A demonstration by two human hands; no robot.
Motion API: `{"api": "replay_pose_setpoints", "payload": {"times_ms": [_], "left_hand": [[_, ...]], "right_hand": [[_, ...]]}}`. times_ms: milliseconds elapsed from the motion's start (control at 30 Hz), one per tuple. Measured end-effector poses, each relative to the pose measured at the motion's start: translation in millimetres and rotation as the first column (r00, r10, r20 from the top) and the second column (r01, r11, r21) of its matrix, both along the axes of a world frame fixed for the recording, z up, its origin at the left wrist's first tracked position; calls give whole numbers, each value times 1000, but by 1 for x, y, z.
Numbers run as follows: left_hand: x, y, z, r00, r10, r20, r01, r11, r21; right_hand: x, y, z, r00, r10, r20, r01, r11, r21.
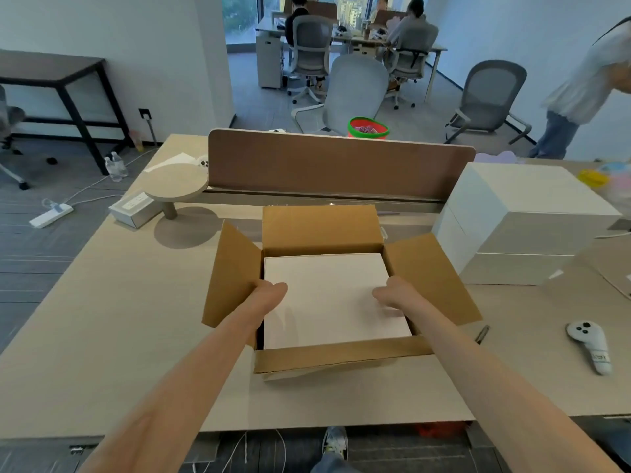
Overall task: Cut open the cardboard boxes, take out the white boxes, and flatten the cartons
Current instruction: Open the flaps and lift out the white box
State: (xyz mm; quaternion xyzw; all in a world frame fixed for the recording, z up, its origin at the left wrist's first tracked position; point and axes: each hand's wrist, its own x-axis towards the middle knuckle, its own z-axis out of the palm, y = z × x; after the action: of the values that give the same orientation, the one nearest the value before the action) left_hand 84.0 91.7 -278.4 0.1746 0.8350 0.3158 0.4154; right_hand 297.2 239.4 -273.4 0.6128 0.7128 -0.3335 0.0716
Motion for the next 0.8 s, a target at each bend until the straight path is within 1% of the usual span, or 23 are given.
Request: {"api": "replay_pose_setpoints", "payload": {"times_ms": [67,133,300,400,467,600,733,800], "left_hand": [[-1,-3,-1,1000,-26,9,26,1000,10],[1,-7,-2,999,-45,30,44,999,21],[-4,-12,16,998,-40,-48,42,999,33],[-10,-11,28,991,-81,-105,84,996,27],[-14,-10,37,978,-107,-177,109,994,2],[-20,-2,55,959,-129,-252,133,991,-3],[-19,3,86,924,-167,-345,180,984,6],[-19,5,106,904,-175,-391,198,980,20]], "right_hand": [[-1,-1,3,989,-116,-93,107,990,-96],[-1,-1,5,962,-203,-183,179,974,-139],[2,0,-1,906,-278,-318,257,960,-108],[0,3,9,858,-322,-400,346,938,-12],[0,9,16,848,-328,-415,383,922,52],[-3,22,43,835,-323,-445,402,911,93],[0,22,74,879,-273,-391,365,913,182],[4,20,88,881,-244,-405,345,917,200]]}}
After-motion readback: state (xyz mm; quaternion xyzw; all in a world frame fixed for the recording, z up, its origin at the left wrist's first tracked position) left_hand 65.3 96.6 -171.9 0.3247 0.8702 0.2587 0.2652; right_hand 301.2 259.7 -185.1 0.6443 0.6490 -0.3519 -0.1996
